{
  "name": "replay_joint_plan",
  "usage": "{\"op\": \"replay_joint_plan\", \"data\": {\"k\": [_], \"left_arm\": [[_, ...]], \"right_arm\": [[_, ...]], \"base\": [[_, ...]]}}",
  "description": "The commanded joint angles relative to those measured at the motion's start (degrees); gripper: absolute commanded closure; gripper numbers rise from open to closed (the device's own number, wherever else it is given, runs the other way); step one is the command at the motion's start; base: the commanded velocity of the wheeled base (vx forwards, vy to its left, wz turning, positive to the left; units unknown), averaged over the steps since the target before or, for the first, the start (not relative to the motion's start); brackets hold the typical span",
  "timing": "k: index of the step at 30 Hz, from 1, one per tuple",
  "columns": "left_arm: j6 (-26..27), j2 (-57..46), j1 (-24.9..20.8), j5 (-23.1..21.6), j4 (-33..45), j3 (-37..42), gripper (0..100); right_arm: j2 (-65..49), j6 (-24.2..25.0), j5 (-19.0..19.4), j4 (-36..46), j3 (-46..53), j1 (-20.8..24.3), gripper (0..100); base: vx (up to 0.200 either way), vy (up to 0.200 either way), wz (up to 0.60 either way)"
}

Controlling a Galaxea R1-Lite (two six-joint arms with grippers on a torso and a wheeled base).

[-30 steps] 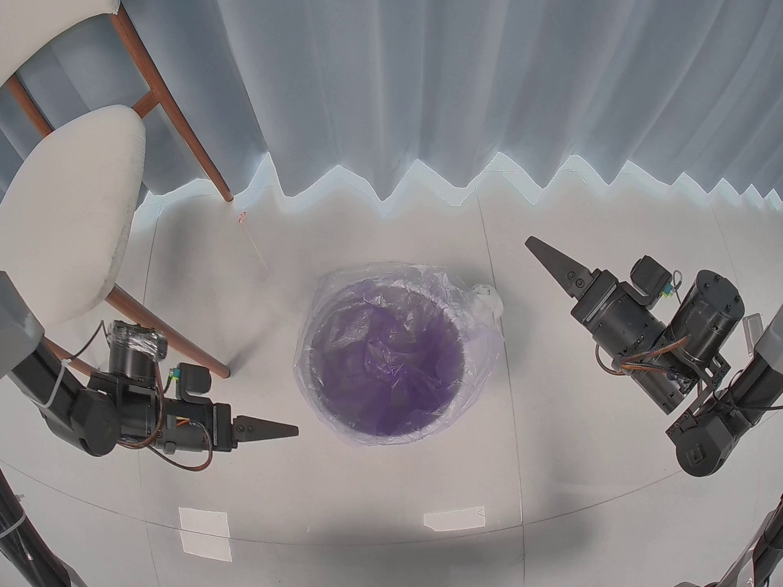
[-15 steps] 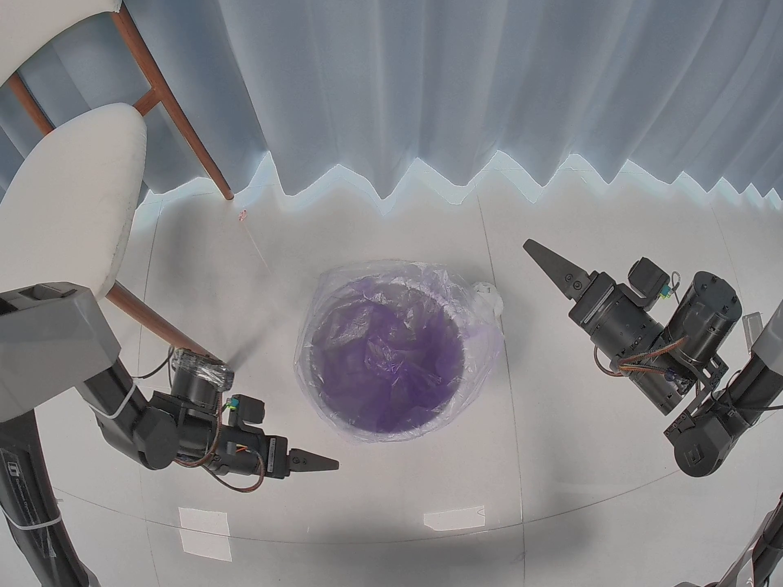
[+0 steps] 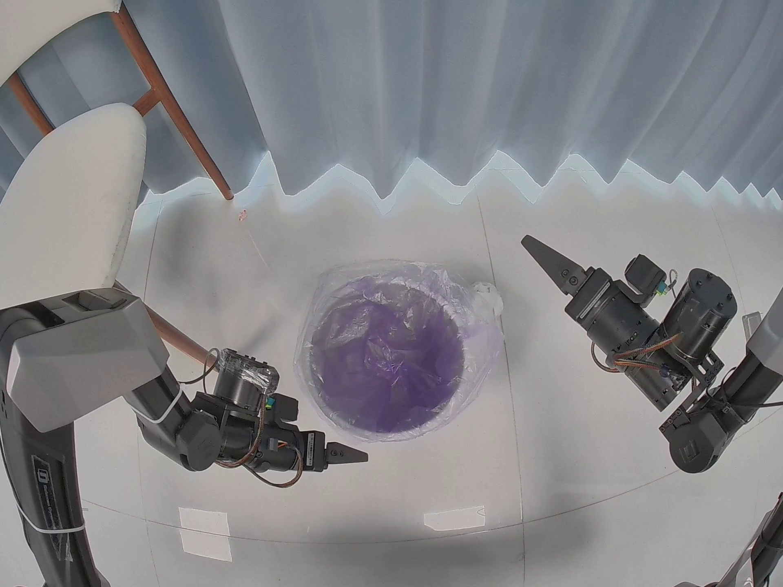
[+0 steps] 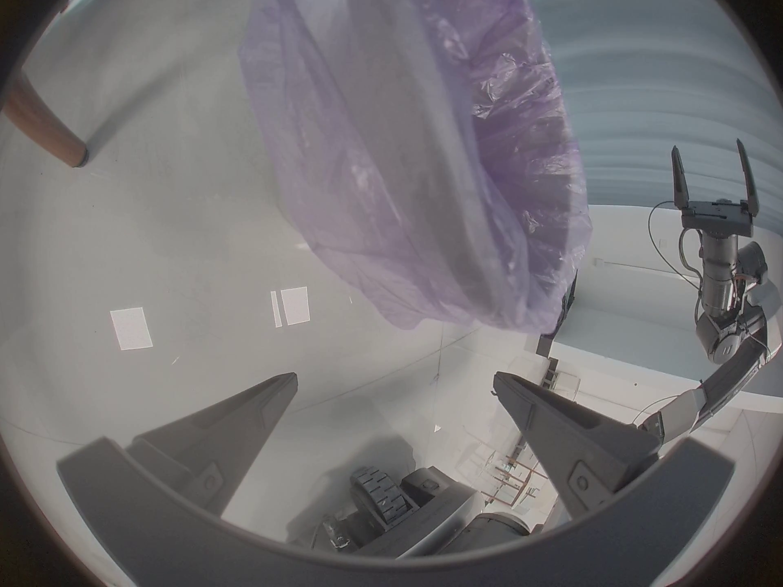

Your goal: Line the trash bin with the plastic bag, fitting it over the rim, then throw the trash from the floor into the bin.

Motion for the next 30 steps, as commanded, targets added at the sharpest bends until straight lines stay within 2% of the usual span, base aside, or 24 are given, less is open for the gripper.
{"op": "replay_joint_plan", "data": {"k": [1,5,8,10,13,20,30], "left_arm": [[-2.3,1.4,0.0,0.5,-2.3,-0.2,0],[-8.0,2.4,0.1,3.6,-8.0,0.4,0],[-11.9,3.4,0.6,4.2,-12.5,2.2,0],[-12.7,4.5,1.1,4.4,-14.8,2.9,0],[-12.8,5.4,2.3,5.4,-17.3,3.4,0],[-12.8,10.1,3.9,10.9,-25.1,2.9,0],[-12.9,11.1,4.0,14.3,-23.7,0.9,0]], "right_arm": [[0.4,0.0,0.0,-0.8,-0.2,0.0,0],[0.4,0.0,0.0,-0.8,-0.3,-0.1,0],[0.6,0.4,-0.1,-0.8,-1.3,-0.2,0],[1.0,0.4,-0.4,-0.8,-1.8,-0.2,0],[1.4,0.4,-1.0,-0.8,-2.1,-0.1,0],[1.4,0.4,-1.1,-0.8,-2.2,-0.1,0],[1.3,0.2,-1.1,-0.8,-2.1,0.1,0]], "base": [[0.0,0.0,0.0],[0.0,0.0,0.0],[0.0,0.0,0.0],[0.0,0.0,0.0],[0.0,0.0,0.0],[0.0,0.0,0.0],[0.0,0.0,0.0]]}}
